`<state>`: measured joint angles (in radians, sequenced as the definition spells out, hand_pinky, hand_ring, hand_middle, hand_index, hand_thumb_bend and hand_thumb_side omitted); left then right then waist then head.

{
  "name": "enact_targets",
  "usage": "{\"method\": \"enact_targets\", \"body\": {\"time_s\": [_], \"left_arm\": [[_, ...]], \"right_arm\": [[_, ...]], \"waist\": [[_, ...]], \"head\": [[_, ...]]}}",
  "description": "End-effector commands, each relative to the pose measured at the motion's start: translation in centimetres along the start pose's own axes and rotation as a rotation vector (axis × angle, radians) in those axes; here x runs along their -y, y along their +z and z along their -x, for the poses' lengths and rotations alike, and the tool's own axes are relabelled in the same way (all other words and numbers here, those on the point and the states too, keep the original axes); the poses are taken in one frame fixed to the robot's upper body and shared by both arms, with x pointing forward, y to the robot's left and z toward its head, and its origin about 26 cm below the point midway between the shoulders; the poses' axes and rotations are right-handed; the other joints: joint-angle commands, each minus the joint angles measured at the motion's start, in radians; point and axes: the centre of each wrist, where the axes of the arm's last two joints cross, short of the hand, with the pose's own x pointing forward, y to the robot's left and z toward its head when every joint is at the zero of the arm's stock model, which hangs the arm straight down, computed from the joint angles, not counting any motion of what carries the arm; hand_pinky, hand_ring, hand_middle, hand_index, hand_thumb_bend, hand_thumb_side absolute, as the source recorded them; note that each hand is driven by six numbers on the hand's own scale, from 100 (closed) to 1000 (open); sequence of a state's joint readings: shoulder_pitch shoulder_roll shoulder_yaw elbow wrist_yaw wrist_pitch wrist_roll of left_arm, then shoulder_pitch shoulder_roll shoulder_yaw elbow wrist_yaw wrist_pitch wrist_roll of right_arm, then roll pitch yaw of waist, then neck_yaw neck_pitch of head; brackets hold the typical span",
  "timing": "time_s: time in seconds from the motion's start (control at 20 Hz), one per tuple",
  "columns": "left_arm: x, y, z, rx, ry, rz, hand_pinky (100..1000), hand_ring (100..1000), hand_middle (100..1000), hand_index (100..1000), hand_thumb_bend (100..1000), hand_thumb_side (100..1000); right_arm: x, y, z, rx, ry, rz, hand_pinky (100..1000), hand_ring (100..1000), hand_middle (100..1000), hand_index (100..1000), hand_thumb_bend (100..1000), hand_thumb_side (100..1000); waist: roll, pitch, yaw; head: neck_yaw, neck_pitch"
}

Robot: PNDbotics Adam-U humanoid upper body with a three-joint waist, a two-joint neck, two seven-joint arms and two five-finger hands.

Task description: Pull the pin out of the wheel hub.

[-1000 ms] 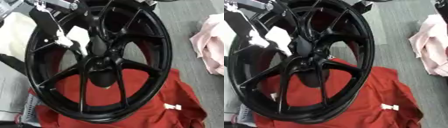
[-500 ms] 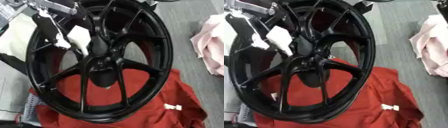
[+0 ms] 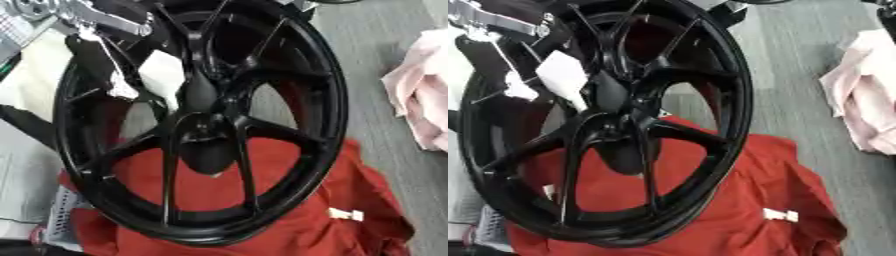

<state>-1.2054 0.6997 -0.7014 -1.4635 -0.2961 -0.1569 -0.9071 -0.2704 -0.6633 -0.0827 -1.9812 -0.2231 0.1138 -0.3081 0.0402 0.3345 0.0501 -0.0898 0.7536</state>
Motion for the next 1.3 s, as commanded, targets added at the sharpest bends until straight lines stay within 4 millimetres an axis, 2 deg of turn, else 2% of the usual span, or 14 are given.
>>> {"method": "enact_targets", "body": {"time_s": [0.05,0.25,0.7,0.9,1.0,1.05,1.2,1.3], "left_arm": [[-0.9,1.2,-0.3,-0.012,-0.018,-0.026,862,780,671,834,327,382],[-1.1,1.2,-0.5,0.001,-0.015,-0.032,866,793,707,849,329,384],[-2.0,2.1,-1.4,0.006,-0.041,-0.064,830,720,567,780,283,312],[-2.2,2.3,-1.6,0.007,-0.045,-0.071,804,648,484,691,236,262],[-2.2,2.3,-1.7,0.012,-0.043,-0.073,797,630,471,670,224,259],[-2.2,2.3,-1.7,0.018,-0.039,-0.074,765,571,409,582,164,258],[-2.3,2.4,-2.0,0.039,-0.023,-0.081,718,515,350,494,100,242],[-2.4,2.6,-2.2,0.048,-0.016,-0.090,704,499,326,446,100,214]], "right_arm": [[0.3,-0.2,-0.7,0.031,0.004,0.002,768,689,612,670,100,598],[0.2,-0.1,-0.7,0.029,-0.001,0.004,768,689,611,670,100,600],[0.2,0.0,-0.6,0.023,-0.007,0.005,769,690,612,671,100,611],[0.2,0.0,-0.6,0.023,-0.010,0.010,769,690,612,671,100,612],[0.2,0.0,-0.6,0.023,-0.010,0.013,769,691,612,671,100,611],[0.2,0.0,-0.6,0.024,-0.011,0.016,770,691,612,671,100,611],[0.2,0.0,-0.6,0.025,-0.012,0.020,770,690,611,671,100,612],[0.2,0.0,-0.6,0.025,-0.013,0.021,770,689,610,672,100,611]], "waist": [[-0.004,-0.018,-0.001],[-0.004,-0.018,-0.001],[-0.002,-0.019,0.001],[-0.002,-0.019,0.001],[-0.003,-0.019,0.001],[-0.003,-0.020,0.001],[-0.004,-0.020,0.001],[-0.004,-0.020,0.001]], "head": [[-0.008,-0.011],[-0.013,-0.015],[-0.014,-0.016],[-0.011,-0.018],[-0.010,-0.019],[-0.010,-0.019],[-0.008,-0.019],[-0.007,-0.017]]}}
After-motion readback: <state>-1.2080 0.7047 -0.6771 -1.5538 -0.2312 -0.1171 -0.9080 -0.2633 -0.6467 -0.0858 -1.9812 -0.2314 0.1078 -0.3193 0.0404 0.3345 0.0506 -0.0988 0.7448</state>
